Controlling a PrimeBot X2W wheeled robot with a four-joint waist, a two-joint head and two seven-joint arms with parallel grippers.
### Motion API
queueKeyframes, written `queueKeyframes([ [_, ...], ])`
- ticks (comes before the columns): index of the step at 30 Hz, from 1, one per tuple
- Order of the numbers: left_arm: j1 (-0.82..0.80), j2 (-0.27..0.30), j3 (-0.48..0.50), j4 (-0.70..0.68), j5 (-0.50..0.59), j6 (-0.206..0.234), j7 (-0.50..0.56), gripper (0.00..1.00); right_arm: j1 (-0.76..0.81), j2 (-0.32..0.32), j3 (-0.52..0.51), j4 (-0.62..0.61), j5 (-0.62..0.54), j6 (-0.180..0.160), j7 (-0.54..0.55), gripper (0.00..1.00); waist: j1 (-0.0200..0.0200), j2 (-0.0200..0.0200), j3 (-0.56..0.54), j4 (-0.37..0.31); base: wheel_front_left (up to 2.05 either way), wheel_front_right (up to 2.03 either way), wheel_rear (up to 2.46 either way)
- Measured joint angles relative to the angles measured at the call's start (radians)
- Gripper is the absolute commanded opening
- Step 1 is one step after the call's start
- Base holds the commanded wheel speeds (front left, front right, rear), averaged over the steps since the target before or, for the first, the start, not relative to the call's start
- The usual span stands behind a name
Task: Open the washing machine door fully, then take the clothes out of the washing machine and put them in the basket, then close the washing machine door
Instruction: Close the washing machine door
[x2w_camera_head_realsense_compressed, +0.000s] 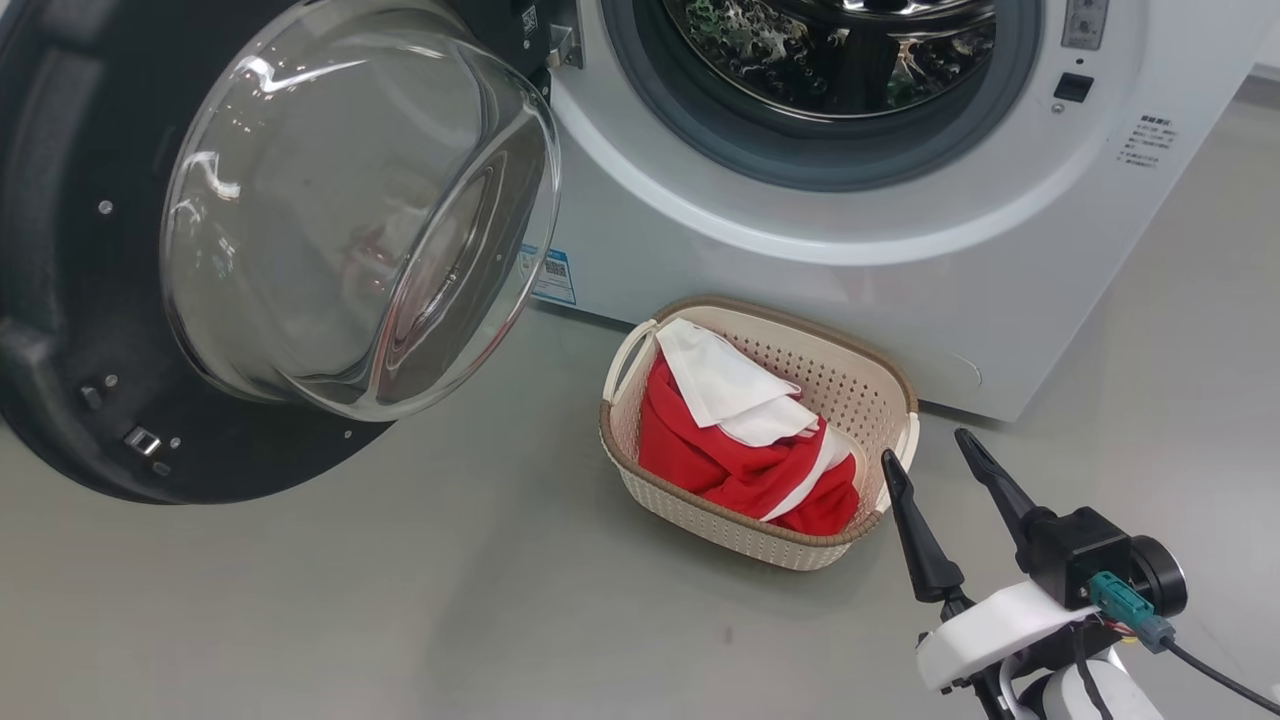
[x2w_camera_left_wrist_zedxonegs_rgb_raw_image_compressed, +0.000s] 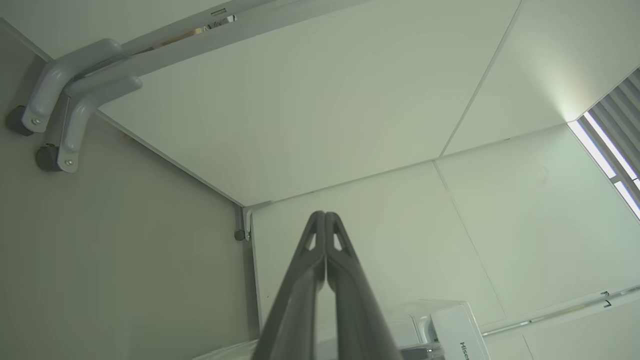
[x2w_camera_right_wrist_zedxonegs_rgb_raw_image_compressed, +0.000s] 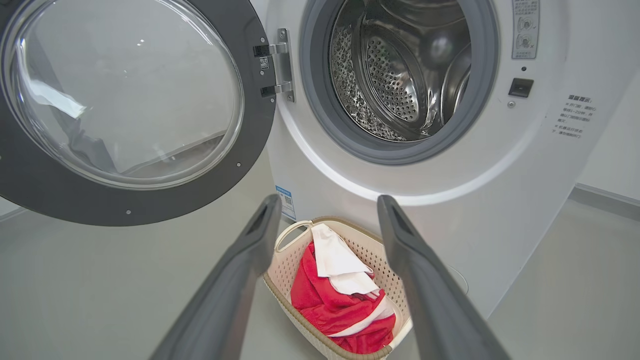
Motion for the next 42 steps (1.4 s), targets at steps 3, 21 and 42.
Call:
queueKeyframes([
  [3,-0.022,0.022,-0.013,0.041,0.0,0.009,0.02,0.0,-0.006,-0.003,0.001,-0.005,-0.002,0.0,0.001,1.0,0.0,0.0,0.016,-0.011,0.0,0.0,0.0],
  [21,-0.092,0.069,-0.119,0.207,0.006,0.011,0.158,0.0,-0.04,-0.024,-0.02,-0.016,-0.008,0.0,0.009,1.0,0.0,0.0,0.079,-0.046,0.0,0.0,0.0],
  [42,-0.102,0.089,-0.2,0.304,-0.014,-0.111,0.375,0.0,-0.042,-0.03,-0.024,-0.014,-0.008,0.0,0.009,1.0,0.0,0.0,0.086,-0.019,0.0,0.0,0.0],
])
